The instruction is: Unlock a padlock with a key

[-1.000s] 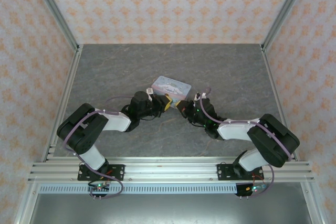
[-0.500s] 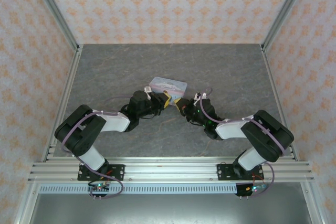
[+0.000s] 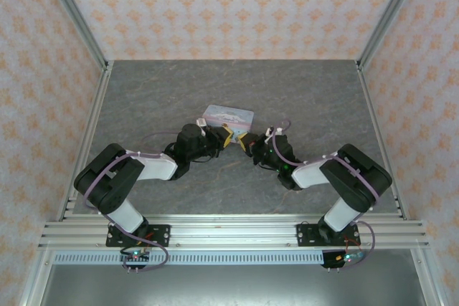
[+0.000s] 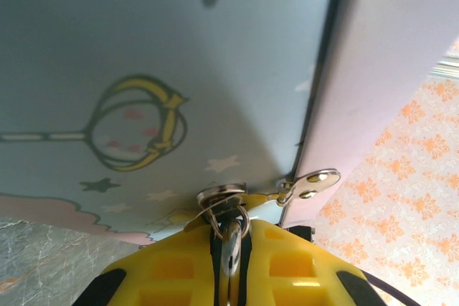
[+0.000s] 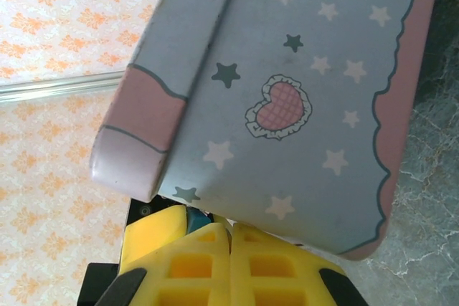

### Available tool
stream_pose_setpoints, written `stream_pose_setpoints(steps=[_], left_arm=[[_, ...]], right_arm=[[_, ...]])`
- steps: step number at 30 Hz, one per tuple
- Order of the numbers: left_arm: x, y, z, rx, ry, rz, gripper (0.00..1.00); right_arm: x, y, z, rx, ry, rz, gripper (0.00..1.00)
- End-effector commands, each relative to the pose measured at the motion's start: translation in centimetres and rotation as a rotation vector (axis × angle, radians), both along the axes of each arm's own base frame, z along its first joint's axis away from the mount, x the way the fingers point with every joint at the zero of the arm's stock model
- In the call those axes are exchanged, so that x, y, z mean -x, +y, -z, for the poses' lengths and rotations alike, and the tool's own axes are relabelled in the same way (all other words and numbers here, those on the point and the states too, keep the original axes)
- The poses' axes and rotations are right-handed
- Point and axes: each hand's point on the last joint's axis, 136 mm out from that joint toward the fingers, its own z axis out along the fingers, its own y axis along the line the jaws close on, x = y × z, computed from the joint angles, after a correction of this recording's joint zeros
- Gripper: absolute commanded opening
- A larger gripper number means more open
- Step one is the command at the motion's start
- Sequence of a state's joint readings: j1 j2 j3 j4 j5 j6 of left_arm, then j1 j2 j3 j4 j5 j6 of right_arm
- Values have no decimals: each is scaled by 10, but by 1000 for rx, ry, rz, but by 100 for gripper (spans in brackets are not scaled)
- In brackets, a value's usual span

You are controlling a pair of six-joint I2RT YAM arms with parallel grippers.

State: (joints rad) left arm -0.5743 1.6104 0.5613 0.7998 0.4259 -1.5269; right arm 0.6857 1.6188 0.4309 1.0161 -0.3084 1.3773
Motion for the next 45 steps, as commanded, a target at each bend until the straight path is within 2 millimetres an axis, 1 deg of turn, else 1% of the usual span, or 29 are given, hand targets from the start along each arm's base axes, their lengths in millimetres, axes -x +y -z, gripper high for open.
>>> stream_pose_setpoints(steps=[1, 5, 12, 16, 21, 26, 31, 34, 36, 37, 38, 40, 41, 44, 45], left_arm=[[15, -30, -56, 103, -132, 143, 0], [15, -29, -54, 97, -131, 140, 0], [13, -30, -53, 88, -132, 131, 0], [12, -32, -52, 77, -132, 131, 0], [12, -33, -47, 61, -127, 131, 0], [13, -36, -42, 59, -119, 140, 0], [16, -39, -37, 52, -112, 148, 0], [19, -38, -30, 29, -98, 149, 0], [20, -34, -21, 0, -89, 143, 0], [20, -32, -16, -16, -81, 139, 0], [20, -30, -12, -30, -77, 131, 0], [19, -26, -3, -56, -71, 115, 0], [18, -23, 2, -68, -67, 103, 0], [15, -18, 14, -94, -56, 80, 0], [13, -17, 16, -99, -55, 73, 0]], right_arm=[[-7, 11, -12, -48, -20, -22, 0], [-9, 17, -16, -61, -27, -47, 0], [-3, 28, -21, -74, -33, -80, 0], [0, 38, -32, -95, -52, -101, 0], [5, 44, -49, -116, -83, -120, 0], [5, 41, -50, -94, -89, -110, 0], [0, 38, -42, -74, -82, -91, 0], [-6, 36, -40, -78, -80, -80, 0], [-10, 35, -38, -78, -78, -81, 0], [-12, 35, -36, -76, -74, -81, 2], [-13, 32, -35, -76, -71, -76, 8], [-15, 28, -31, -73, -68, -71, 26], [-15, 25, -29, -71, -64, -64, 37], [-14, 14, -26, -64, -65, -48, 59], [-12, 11, -25, -58, -65, -43, 64]])
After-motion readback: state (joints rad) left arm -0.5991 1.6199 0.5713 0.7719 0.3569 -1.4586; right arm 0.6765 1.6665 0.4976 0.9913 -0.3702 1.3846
